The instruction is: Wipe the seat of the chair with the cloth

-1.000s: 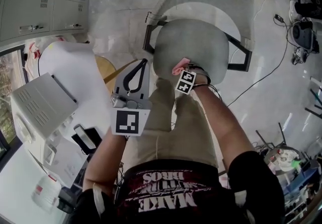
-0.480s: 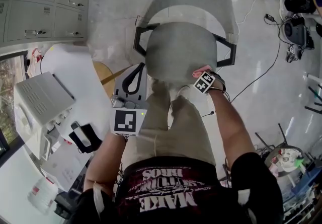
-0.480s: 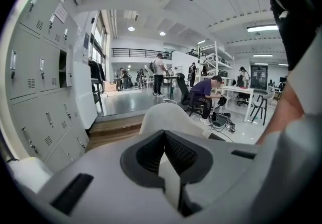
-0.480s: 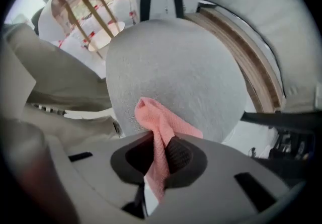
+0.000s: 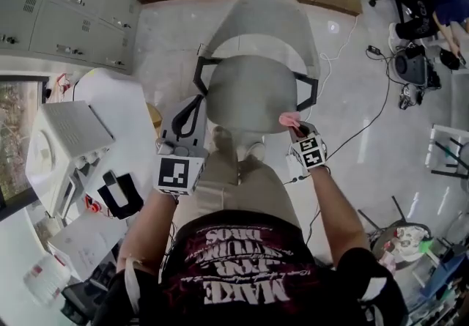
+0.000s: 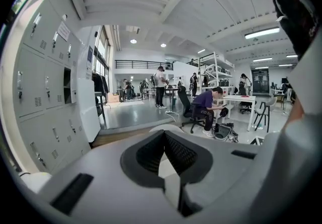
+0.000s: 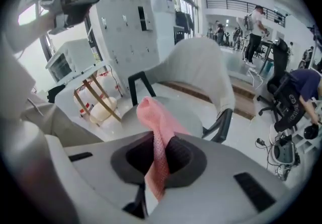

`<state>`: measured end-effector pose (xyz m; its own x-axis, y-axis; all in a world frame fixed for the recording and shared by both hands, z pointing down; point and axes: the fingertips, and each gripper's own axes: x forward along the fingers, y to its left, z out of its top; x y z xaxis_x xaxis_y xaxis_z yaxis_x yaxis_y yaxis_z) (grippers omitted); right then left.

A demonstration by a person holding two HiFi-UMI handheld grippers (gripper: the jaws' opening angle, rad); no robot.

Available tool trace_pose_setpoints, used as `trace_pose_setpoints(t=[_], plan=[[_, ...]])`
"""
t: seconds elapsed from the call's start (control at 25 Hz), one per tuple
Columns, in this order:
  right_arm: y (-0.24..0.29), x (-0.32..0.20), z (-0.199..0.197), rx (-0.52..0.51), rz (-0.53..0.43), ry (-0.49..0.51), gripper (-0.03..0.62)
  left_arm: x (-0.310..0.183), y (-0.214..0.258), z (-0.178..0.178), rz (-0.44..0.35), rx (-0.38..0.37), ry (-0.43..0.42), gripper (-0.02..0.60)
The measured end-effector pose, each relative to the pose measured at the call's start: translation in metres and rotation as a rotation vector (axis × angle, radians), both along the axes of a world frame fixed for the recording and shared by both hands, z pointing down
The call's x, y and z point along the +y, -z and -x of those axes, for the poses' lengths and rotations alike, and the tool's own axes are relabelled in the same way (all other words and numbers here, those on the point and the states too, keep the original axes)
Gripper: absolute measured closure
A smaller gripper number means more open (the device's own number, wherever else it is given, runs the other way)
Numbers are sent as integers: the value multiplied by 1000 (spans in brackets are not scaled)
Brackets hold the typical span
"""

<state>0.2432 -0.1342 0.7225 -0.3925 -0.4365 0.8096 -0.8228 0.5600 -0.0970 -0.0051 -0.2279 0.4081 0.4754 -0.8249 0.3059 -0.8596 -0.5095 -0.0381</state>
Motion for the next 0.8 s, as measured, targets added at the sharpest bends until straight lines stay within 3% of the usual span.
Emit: trace_pose_setpoints(t=[0.48, 0.8], plan=[[261, -21, 10, -146, -454, -34, 563, 26, 105, 9, -139, 0, 43, 576], [392, -18, 24, -222, -648, -39, 566, 47, 154, 15, -202, 4, 48, 575]])
